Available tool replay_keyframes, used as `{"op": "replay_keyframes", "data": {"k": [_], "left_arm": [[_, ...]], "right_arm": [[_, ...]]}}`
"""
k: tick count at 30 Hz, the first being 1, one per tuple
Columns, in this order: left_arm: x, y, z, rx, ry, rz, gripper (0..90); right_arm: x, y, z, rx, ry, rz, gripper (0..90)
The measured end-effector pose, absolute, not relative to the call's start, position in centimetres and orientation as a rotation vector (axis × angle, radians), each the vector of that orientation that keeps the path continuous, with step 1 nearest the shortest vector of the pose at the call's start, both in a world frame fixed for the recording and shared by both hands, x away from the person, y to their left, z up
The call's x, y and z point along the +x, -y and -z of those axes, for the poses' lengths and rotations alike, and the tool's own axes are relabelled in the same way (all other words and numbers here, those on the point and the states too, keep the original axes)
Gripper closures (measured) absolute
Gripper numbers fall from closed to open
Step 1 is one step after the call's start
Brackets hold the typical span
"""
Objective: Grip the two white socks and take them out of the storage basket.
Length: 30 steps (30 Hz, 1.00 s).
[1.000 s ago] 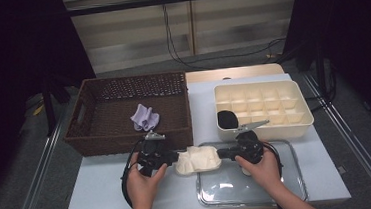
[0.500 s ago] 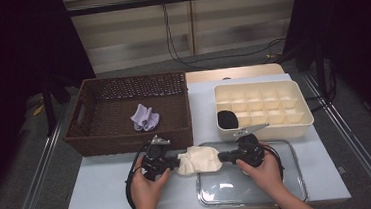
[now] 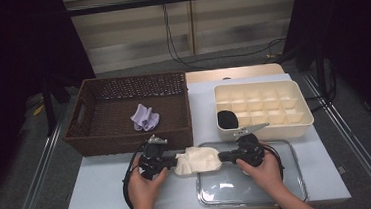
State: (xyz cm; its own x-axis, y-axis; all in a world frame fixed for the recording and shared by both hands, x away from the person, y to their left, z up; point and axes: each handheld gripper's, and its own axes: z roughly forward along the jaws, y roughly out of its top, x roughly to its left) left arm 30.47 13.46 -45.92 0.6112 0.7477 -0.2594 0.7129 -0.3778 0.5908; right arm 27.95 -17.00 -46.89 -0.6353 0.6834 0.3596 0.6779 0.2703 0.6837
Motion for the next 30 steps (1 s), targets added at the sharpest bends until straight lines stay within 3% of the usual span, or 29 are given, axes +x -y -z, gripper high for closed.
{"op": "replay_keyframes", "data": {"k": [1,7,10,15,18,24,30], "left_arm": [[30.5,-13.6,45.9,2.156,-1.145,-0.066,74.9],[30.4,-13.9,46.0,2.128,-1.151,-0.037,62.0],[30.4,-14.0,46.2,2.113,-1.158,-0.039,60.1],[30.3,-14.0,46.2,2.108,-1.159,-0.033,57.9],[30.3,-14.0,46.2,2.095,-1.156,-0.045,56.0],[30.0,-14.2,45.9,2.084,-1.141,-0.045,52.7],[29.5,-14.0,46.4,2.09,-1.13,-0.033,53.2]], "right_arm": [[27.9,17.0,46.8,1.328,-2.5,-1.335,89.4],[27.8,17.0,46.6,1.303,-2.469,-1.314,81.9],[27.6,16.9,45.9,1.248,-2.431,-1.328,80.7],[27.5,16.0,44.8,1.145,-2.445,-1.341,90.0],[27.7,14.6,44.5,1.084,-2.474,-1.339,90.0],[28.0,11.5,45.6,0.996,-2.549,-1.286,90.0],[28.2,11.0,47.1,1.004,-2.572,-1.224,90.0]]}}
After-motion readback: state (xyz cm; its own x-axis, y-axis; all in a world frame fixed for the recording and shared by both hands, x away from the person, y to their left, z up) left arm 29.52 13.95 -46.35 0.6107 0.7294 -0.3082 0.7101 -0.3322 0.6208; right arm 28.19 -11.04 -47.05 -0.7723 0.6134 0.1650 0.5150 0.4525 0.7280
